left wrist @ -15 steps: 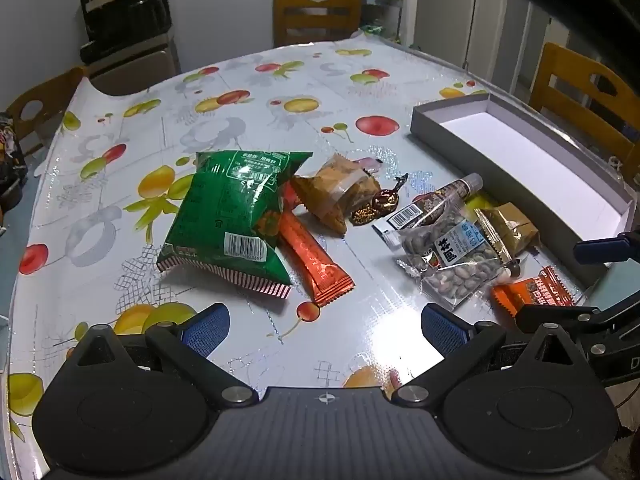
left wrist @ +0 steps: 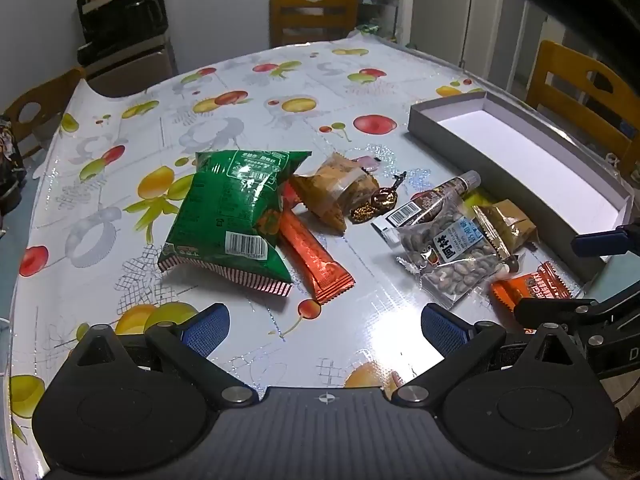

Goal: Organize snacks

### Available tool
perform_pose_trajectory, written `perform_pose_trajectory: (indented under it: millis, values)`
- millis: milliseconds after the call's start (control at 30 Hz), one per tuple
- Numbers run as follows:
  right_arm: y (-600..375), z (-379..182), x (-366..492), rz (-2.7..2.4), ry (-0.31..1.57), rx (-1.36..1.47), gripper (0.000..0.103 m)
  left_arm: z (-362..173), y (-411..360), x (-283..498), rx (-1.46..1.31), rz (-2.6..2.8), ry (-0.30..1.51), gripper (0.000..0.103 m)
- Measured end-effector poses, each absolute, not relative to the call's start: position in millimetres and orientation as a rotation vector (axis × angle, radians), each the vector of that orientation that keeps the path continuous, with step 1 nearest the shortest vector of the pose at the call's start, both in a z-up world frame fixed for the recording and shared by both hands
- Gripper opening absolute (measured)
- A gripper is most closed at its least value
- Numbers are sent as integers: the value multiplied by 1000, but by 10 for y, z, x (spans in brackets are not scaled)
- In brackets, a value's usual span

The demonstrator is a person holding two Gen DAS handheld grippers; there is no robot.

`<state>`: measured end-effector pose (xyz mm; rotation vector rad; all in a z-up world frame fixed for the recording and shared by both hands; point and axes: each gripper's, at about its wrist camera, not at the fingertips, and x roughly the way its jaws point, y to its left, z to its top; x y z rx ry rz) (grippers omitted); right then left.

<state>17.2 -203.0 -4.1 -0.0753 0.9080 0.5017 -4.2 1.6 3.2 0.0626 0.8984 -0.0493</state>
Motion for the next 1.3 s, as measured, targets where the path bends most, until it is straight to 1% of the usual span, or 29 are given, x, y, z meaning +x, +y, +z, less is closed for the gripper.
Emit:
perform_pose_trajectory:
  millis: [1300]
  values:
    - [-2214, -160, 219, 500, 928, -44, 103, -46, -223, 76, 113, -66, 929, 103]
